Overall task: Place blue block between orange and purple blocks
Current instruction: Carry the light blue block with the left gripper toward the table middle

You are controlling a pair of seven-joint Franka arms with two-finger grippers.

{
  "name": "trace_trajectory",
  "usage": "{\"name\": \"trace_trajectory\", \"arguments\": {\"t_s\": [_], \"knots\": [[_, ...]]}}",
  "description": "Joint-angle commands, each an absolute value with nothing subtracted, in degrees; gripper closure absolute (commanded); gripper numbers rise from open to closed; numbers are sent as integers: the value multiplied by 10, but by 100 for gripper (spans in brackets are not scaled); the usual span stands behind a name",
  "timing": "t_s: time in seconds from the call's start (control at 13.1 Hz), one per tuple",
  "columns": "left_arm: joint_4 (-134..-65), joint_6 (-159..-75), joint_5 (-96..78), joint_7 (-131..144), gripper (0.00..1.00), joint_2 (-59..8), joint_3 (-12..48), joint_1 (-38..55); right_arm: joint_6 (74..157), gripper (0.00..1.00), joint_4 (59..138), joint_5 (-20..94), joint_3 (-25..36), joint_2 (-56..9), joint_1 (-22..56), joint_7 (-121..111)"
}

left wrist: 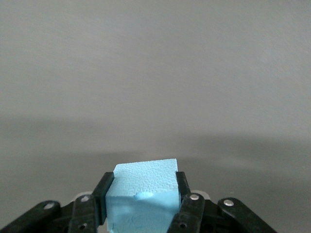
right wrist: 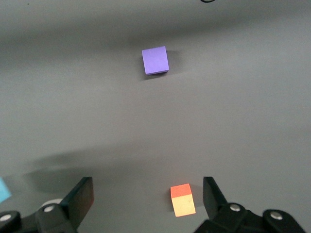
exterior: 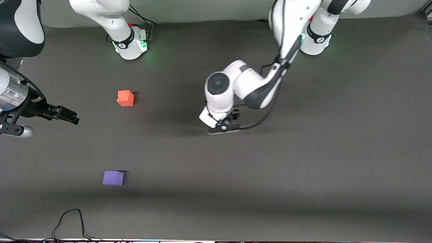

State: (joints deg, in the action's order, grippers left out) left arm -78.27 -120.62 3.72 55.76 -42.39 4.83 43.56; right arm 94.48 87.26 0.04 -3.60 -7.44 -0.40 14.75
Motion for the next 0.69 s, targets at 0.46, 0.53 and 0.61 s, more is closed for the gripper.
{"name": "trace_trajectory", "arguments": {"t_s": [0.46, 0.53, 0.61], "knots": [[-749, -1271, 90, 605, 0, -511, 34, 490, 985, 0, 880, -8, -25, -69, -7, 150], [-748, -1263, 91, 603, 0, -505, 34, 485, 990, 0, 878, -11, -27, -69, -1, 151], [-747, -1257, 90, 598, 0, -496, 33, 483, 990, 0, 875, -11, -29, -69, -1, 150]]}}
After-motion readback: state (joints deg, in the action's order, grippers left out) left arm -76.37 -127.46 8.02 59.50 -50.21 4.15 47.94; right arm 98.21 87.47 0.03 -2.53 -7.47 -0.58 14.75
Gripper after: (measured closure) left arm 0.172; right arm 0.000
